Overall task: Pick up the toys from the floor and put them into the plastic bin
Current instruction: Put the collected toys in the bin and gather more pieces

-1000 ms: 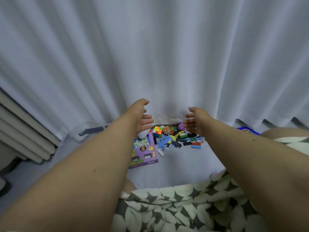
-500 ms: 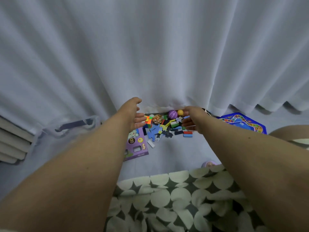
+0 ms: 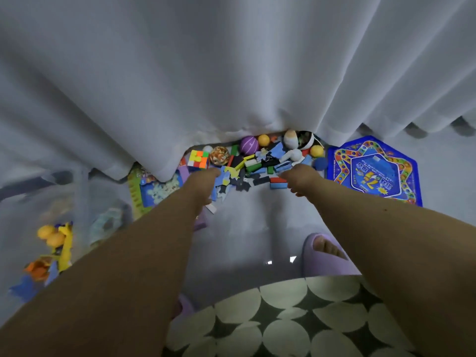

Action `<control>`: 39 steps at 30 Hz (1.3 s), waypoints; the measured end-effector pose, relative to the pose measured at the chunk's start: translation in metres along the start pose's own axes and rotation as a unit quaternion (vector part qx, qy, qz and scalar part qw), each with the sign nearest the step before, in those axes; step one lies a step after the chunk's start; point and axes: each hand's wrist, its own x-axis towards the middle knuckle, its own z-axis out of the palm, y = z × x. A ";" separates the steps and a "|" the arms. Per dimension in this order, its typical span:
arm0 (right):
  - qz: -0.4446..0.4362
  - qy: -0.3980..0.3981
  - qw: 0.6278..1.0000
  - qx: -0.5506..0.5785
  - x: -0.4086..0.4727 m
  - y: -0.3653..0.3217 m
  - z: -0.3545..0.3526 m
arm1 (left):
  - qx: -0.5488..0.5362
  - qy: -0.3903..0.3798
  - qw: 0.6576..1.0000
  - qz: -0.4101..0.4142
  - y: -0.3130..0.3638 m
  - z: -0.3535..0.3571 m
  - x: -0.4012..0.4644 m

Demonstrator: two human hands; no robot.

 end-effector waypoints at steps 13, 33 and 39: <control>-0.117 0.010 0.931 -0.345 0.091 0.033 0.034 | 0.551 0.091 0.819 0.131 -0.080 0.012 0.100; -0.106 0.020 0.934 -0.341 0.096 0.051 0.062 | -0.036 0.009 0.998 0.049 -0.090 0.047 0.102; -0.101 -0.062 0.980 0.159 0.067 0.012 0.086 | -0.424 -0.074 0.890 -0.148 -0.082 0.050 0.097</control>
